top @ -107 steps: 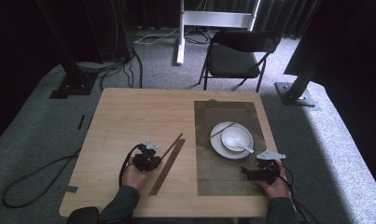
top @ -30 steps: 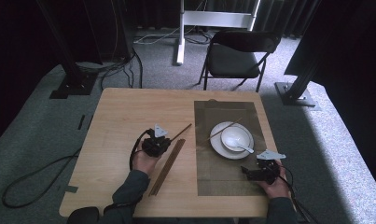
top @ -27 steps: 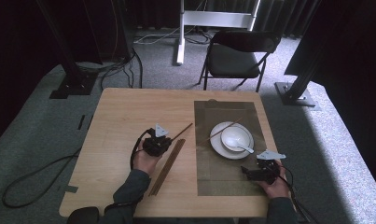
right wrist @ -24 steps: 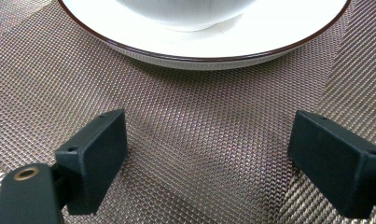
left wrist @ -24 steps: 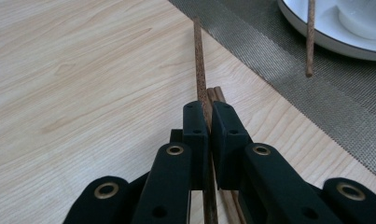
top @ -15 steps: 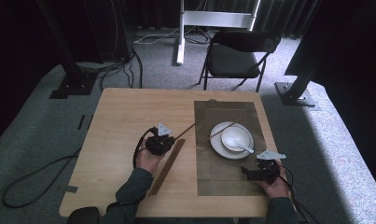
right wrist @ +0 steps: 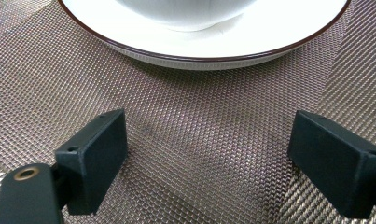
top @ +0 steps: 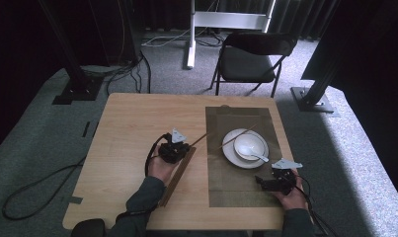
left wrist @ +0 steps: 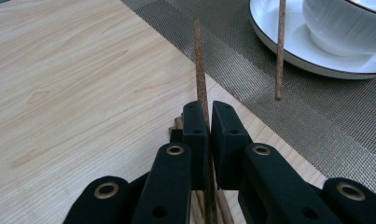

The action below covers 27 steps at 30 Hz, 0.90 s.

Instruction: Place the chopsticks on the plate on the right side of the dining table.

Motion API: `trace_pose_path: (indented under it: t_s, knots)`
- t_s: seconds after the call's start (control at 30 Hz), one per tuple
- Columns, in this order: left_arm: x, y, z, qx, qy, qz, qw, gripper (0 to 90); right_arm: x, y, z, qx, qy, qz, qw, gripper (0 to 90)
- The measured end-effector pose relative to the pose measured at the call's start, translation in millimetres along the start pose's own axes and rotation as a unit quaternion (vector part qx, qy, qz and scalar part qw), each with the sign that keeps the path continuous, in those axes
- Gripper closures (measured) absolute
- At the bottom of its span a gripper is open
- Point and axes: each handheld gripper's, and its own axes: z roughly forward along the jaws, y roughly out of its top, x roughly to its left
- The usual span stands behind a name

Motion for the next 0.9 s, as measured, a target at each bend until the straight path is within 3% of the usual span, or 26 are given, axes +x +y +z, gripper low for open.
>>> trace_pose_path:
  t_s: [0.9]
  knots:
    - [-16.1,18.3,12.1,-0.013,-0.019,0.012,0.9997,85.4,-0.1,0.0,0.0,0.0,0.0,-0.001,1.0,11.5]
